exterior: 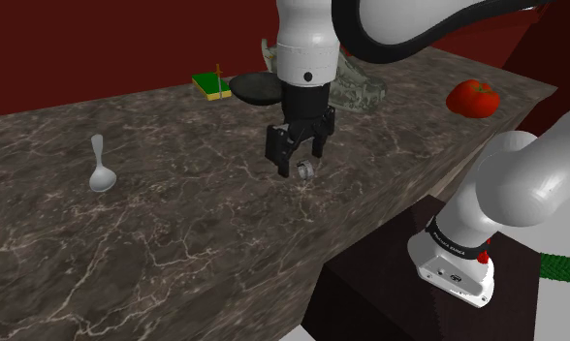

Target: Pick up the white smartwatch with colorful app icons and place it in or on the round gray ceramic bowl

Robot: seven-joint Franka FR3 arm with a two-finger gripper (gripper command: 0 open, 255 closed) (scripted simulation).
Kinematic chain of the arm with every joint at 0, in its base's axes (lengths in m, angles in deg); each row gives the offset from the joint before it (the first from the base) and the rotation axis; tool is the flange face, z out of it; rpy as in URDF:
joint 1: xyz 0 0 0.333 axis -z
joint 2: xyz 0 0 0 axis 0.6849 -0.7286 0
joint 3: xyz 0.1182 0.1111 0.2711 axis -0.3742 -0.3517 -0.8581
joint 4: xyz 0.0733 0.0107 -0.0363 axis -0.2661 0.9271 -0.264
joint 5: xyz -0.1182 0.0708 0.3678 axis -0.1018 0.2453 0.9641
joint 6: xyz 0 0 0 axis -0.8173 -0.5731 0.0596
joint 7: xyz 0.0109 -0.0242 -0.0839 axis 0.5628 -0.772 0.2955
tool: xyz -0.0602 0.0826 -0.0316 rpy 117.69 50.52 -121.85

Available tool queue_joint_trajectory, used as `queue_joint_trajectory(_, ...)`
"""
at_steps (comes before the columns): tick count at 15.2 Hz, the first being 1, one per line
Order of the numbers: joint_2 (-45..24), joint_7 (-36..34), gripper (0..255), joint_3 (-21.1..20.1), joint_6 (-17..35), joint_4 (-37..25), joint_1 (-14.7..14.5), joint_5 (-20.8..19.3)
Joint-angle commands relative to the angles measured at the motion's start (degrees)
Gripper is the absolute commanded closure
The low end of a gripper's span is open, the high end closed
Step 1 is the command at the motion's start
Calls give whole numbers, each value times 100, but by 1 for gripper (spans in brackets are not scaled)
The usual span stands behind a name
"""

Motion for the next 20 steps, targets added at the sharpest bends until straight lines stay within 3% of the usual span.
queue_joint_trajectory(1, 0, 1, 0, 0, 3, 3, 0, 0)
queue_joint_trajectory(3, 0, 1, 0, 0, 2, 2, 0, 0)
queue_joint_trajectory(4, 0, 1, 255, 0, 2, 2, 0, 0)
queue_joint_trajectory(13, 0, 1, 255, 0, 2, 2, 0, 0)
queue_joint_trajectory(20, 71, -36, 255, 97, -543, -474, 20, -46)
